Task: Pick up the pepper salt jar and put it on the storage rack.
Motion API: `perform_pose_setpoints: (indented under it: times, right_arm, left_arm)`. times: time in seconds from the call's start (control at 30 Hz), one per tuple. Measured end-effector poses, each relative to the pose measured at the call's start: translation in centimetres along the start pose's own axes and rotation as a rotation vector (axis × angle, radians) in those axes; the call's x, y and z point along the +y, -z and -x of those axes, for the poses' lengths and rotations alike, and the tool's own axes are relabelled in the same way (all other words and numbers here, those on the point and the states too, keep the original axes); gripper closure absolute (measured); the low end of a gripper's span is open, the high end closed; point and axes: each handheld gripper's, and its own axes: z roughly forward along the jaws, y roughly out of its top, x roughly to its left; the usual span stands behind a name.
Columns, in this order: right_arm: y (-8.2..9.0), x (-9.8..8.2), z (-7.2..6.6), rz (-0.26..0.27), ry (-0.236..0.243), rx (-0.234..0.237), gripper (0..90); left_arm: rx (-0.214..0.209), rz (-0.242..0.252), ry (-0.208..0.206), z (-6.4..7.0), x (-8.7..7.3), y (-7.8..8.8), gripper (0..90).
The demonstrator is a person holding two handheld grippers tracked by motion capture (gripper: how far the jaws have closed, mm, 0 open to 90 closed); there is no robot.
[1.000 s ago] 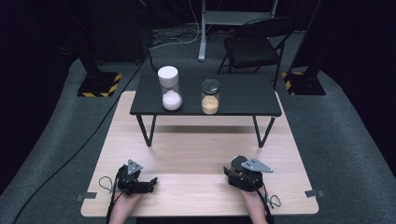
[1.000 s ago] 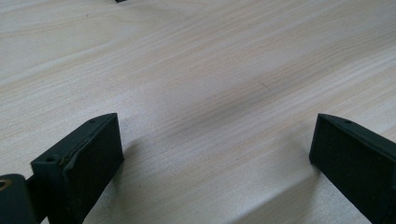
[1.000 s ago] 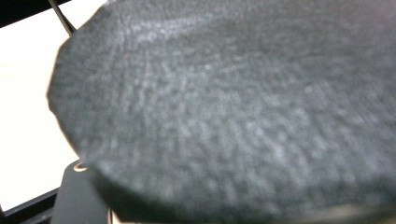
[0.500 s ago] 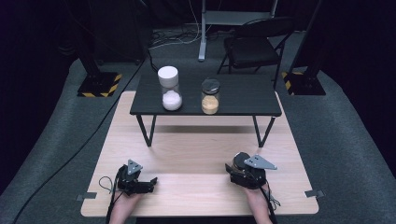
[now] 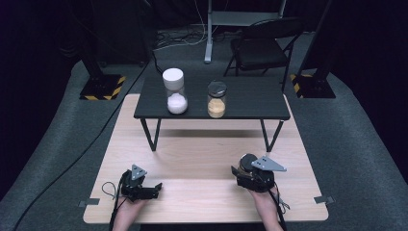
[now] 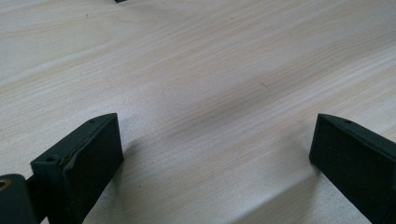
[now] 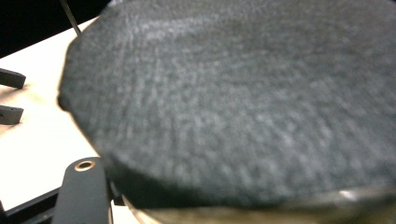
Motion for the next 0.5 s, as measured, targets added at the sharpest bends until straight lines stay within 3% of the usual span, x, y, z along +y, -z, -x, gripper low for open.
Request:
perform_pose_setpoints:
  times: [0.5]
  right_arm:
    - [0.18,0.15,0.25,0.0,-0.005,-0.001,29.8]
  left_arm:
    - [-0.002,-0.001,-0.004,-0.01,0.02,-0.01,2.4]
